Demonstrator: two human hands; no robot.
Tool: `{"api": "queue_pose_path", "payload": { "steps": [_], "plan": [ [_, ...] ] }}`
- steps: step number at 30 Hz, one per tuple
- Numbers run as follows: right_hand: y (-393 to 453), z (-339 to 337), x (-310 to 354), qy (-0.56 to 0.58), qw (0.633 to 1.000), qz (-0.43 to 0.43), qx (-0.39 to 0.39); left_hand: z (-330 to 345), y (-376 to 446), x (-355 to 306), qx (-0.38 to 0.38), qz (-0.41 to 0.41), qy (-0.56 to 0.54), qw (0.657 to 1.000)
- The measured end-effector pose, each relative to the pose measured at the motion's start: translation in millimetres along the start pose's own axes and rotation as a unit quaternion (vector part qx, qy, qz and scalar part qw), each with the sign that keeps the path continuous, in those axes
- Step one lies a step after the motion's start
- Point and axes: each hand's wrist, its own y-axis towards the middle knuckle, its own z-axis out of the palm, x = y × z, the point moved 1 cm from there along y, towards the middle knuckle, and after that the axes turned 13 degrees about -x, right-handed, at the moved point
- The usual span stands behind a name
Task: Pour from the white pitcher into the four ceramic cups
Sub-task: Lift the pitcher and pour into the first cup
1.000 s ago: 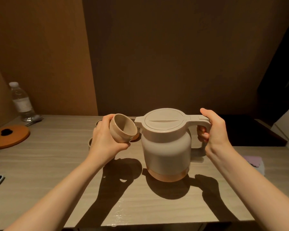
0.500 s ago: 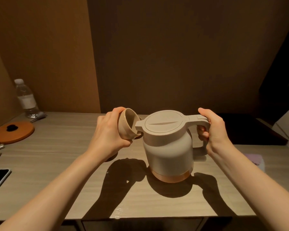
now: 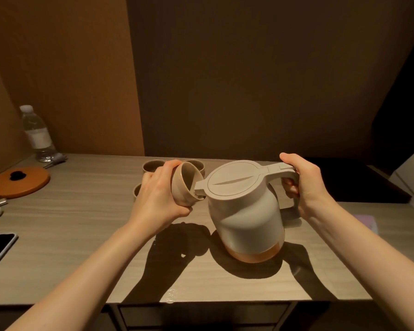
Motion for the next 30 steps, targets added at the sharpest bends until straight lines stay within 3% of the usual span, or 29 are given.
{"api": "queue_pose_path", "payload": {
  "steps": [30],
  "plan": [
    [-0.1,1.3,-8.4,-0.061,0.997,-0.022,0.040,27.3,-40.4,22.9,-0.014,-0.076,-0.039,0.996]
  ]
}}
